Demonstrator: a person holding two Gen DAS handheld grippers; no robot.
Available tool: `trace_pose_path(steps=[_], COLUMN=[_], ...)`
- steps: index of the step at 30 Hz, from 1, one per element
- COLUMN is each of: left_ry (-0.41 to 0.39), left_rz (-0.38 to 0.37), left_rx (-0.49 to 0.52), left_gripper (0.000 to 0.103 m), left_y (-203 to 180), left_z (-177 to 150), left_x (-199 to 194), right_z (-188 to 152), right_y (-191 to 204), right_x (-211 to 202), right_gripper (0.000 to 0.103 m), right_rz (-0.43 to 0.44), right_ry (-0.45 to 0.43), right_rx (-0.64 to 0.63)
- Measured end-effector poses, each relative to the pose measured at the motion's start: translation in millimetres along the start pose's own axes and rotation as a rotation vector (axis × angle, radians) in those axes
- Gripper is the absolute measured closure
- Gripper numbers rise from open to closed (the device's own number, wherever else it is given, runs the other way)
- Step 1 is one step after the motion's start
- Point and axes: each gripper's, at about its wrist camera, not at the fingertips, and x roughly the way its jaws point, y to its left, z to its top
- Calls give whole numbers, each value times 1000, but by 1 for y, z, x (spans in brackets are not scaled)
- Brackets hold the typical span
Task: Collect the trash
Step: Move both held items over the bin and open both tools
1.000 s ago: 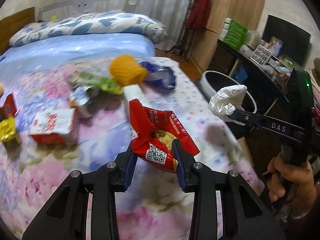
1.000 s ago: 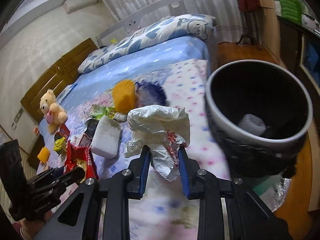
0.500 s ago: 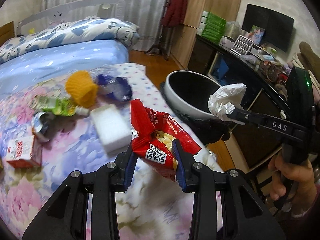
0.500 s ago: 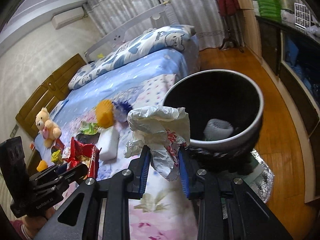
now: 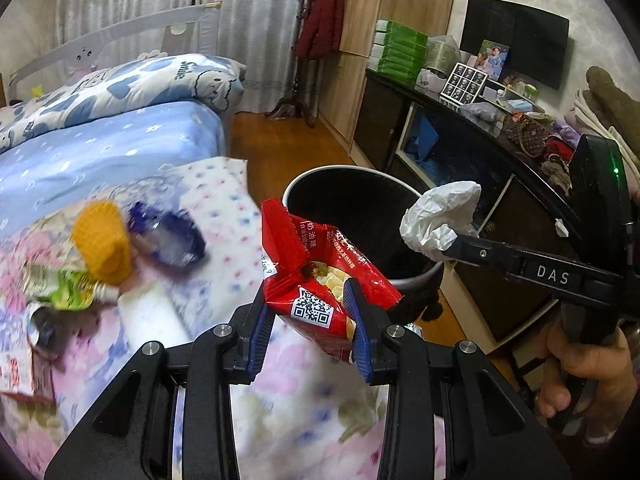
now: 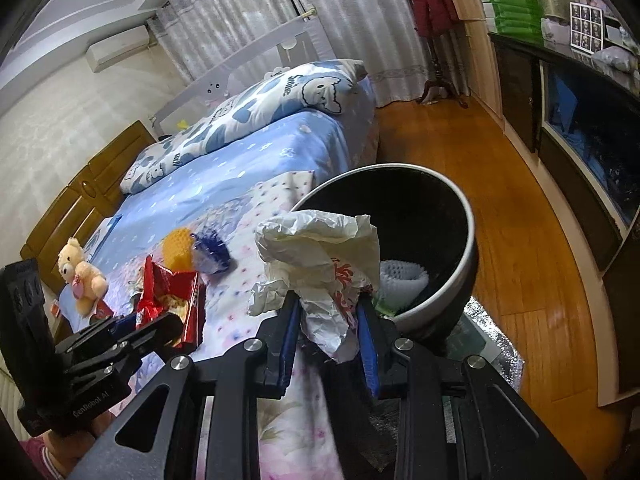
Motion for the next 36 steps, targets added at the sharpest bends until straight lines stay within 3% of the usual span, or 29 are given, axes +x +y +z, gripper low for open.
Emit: trace_pose_path(steps=[12, 28, 30, 36], left_ry=[28, 92, 99, 111], left_rz=[-21, -49, -46, -37], left_rx=[26, 39, 40, 42], left_gripper=[70, 69, 66, 45], left_y=[-15, -23, -24, -24], left_z=[29, 43, 44, 43], left_x=[37, 77, 80, 85], right_z=[20, 33, 34, 39], right_y=[-29, -50, -52, -59], right_x=[17, 36, 38, 42], right_gripper=[75, 74, 72, 66], right_rz=[-30, -32, -35, -35], right_ry=[33, 81, 88, 101], right_rx=[26, 54, 57, 74])
